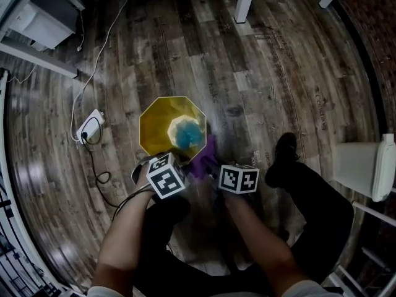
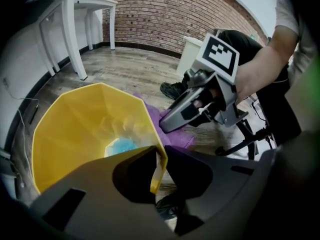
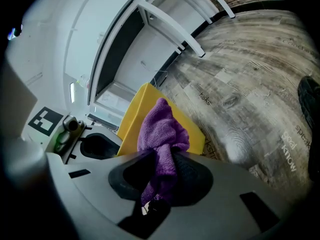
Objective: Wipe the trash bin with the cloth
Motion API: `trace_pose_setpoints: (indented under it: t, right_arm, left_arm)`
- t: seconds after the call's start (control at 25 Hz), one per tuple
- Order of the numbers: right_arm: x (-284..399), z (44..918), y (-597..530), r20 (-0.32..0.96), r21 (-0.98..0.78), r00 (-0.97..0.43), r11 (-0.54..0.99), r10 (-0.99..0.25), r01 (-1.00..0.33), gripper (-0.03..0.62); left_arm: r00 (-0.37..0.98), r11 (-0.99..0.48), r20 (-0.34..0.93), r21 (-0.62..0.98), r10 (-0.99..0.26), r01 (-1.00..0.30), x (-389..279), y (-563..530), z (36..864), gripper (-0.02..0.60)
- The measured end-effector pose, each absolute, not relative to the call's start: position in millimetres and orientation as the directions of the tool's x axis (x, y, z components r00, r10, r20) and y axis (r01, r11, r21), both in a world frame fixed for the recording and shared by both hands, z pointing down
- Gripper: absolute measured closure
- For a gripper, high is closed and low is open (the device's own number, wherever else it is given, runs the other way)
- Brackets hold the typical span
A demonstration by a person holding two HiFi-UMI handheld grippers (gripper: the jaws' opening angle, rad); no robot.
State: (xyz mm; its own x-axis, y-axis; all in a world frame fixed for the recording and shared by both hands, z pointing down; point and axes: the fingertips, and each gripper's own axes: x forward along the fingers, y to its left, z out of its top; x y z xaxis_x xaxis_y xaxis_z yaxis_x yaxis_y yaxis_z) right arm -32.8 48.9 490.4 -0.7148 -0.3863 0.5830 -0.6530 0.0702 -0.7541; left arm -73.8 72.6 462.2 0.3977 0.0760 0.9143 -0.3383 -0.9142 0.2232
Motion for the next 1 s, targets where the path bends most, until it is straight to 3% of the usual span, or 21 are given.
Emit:
trace_pose_setpoints:
  t: [1.0]
  right_arm:
    - [-33,619,30,0.728,-0.647,-0.646,0.083,-0.228,-0.758,0.505]
  left_arm:
    - [0.425,-0.872,0.904,0.248,0.051,-0.422,-58,58,457,0.526]
